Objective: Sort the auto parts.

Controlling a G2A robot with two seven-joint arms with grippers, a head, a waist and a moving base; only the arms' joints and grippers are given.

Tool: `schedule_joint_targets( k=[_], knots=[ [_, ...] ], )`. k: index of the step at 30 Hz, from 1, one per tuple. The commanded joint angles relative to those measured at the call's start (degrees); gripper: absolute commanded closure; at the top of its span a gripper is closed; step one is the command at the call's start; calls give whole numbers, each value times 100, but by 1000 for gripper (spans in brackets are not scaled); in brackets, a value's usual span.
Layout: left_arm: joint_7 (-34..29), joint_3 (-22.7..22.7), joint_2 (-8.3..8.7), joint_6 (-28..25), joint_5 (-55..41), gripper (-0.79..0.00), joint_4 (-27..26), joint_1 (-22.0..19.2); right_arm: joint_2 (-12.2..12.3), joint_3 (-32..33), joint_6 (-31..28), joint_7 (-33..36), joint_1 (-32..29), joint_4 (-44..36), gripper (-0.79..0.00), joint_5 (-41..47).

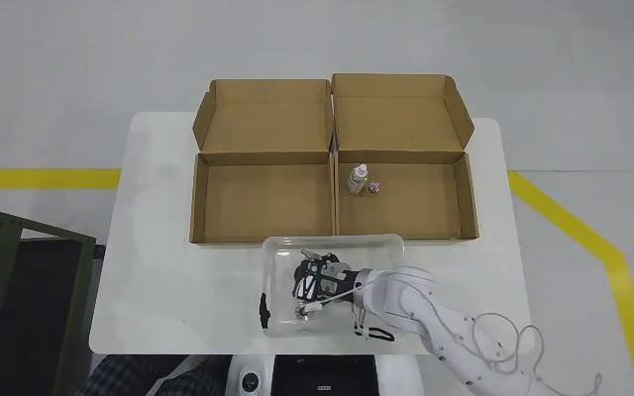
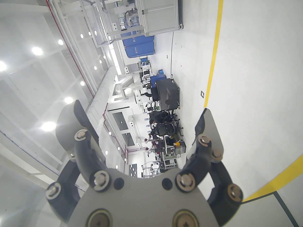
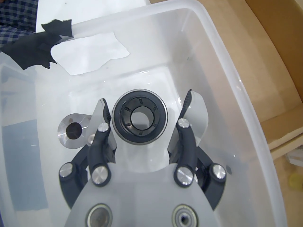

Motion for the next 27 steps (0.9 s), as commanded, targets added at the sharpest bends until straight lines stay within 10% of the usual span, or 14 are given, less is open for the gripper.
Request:
schedule_joint_targets(
  k=[1,15,27],
  knots=[
    [0,0,0,0,0,-785,0,0,-10,-14,-10,-20,10,45,-517,7],
    [0,0,0,0,0,-785,0,0,-45,88,-304,-243,30,234,-37,533],
    [0,0,0,0,0,-785,0,0,-6,418,-509,-418,-84,82,0,1154]
  ],
)
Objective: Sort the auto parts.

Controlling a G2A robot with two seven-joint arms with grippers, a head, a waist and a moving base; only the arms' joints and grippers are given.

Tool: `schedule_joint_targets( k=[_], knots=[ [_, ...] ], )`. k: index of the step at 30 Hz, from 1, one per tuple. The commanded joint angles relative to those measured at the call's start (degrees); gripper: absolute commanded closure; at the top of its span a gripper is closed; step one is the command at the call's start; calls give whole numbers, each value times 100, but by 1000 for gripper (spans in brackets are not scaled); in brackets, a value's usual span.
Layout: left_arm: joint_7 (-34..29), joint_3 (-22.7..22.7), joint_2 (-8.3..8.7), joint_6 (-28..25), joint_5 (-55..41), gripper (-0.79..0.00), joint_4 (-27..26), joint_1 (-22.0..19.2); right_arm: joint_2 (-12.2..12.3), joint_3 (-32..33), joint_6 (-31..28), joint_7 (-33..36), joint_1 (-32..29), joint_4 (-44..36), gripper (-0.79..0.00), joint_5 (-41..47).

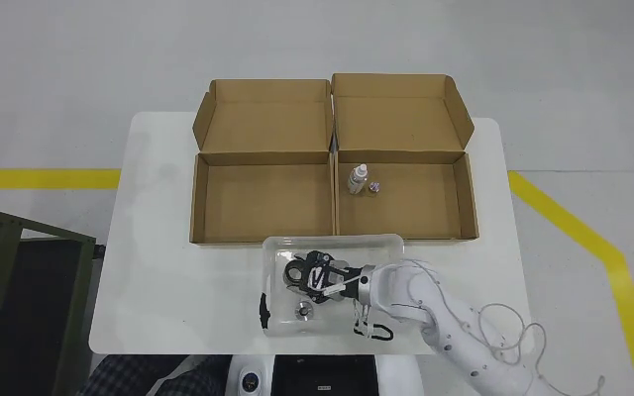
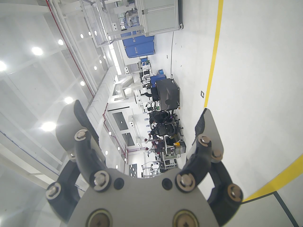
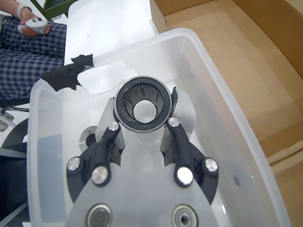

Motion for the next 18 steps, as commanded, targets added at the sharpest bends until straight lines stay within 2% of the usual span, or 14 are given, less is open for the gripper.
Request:
schedule_joint_targets(
  k=[1,18],
  knots=[
    [0,0,0,0,0,-785,0,0,21,112,-57,-5,-48,-56,0,191],
    [0,0,0,0,0,-785,0,0,191,1066,-569,78,-326,-447,0,2573]
  ],
)
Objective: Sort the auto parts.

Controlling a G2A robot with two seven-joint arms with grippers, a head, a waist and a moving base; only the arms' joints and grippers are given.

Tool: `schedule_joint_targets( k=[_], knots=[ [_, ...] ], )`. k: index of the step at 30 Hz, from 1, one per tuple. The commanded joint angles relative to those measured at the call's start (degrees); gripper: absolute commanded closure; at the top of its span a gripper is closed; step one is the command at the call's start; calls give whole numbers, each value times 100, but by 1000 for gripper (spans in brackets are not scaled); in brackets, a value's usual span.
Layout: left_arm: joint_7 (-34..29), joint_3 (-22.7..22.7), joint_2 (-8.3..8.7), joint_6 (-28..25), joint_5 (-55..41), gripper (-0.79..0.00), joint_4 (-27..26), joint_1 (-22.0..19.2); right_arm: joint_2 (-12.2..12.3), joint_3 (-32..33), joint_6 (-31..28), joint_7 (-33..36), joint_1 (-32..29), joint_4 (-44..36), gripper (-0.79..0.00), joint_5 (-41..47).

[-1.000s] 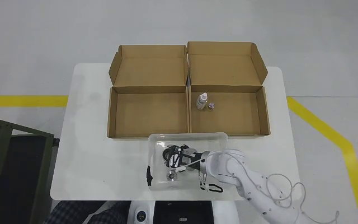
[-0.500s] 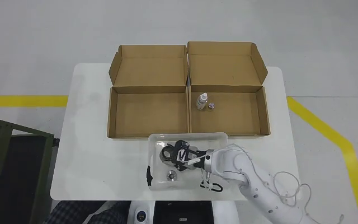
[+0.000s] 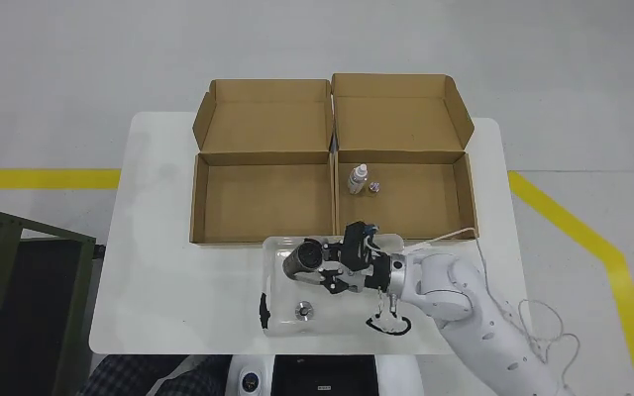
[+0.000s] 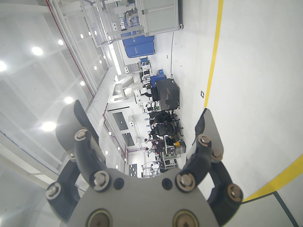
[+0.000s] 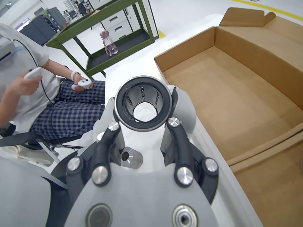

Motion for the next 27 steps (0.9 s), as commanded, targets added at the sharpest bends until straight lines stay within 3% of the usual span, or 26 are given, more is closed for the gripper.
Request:
schedule_joint_targets(
  k=[1,16,27],
  knots=[
    [0,0,0,0,0,-785,0,0,14,80,-9,23,-13,2,0,205],
    [0,0,0,0,0,-785,0,0,71,541,136,24,-36,251,0,1910],
    [0,0,0,0,0,-785,0,0,66,640,187,70,101,560,0,2570]
  ],
)
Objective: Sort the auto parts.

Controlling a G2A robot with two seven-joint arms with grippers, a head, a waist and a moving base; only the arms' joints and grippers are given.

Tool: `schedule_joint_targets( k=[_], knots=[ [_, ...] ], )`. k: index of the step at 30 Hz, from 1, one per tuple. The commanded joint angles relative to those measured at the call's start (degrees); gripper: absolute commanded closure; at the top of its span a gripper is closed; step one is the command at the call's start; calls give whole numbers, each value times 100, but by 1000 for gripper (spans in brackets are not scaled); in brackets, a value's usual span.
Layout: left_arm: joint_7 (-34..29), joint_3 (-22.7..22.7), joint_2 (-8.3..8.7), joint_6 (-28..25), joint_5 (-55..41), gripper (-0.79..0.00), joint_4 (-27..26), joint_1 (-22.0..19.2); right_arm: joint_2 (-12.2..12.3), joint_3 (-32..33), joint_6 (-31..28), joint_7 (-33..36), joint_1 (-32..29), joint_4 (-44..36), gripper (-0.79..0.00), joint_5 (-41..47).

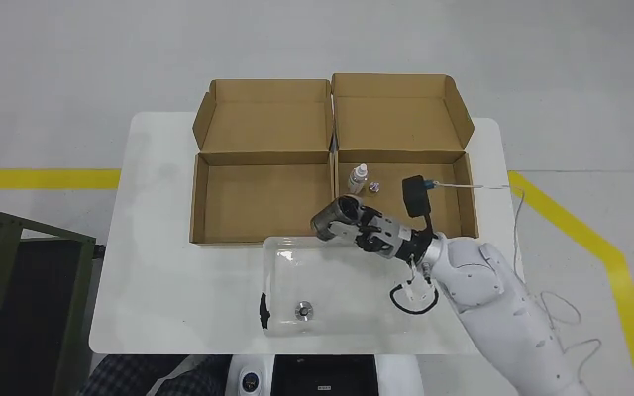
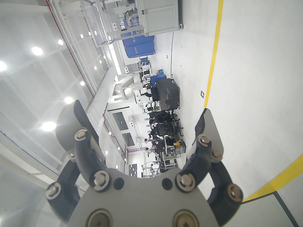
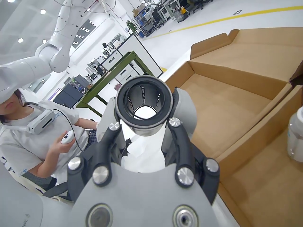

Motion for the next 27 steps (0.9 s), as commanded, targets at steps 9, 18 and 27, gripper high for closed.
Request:
schedule_joint_targets(
  k=[9,18,27],
  knots=[
    [0,0,0,0,0,-785,0,0,-15,30,-7,3,112,216,0,249],
    [0,0,0,0,0,-785,0,0,-42,27,225,-199,228,240,0,-451],
    [0,0,0,0,0,-785,0,0,-117,-242,555,-469,409,217,0,-1435]
  ],
)
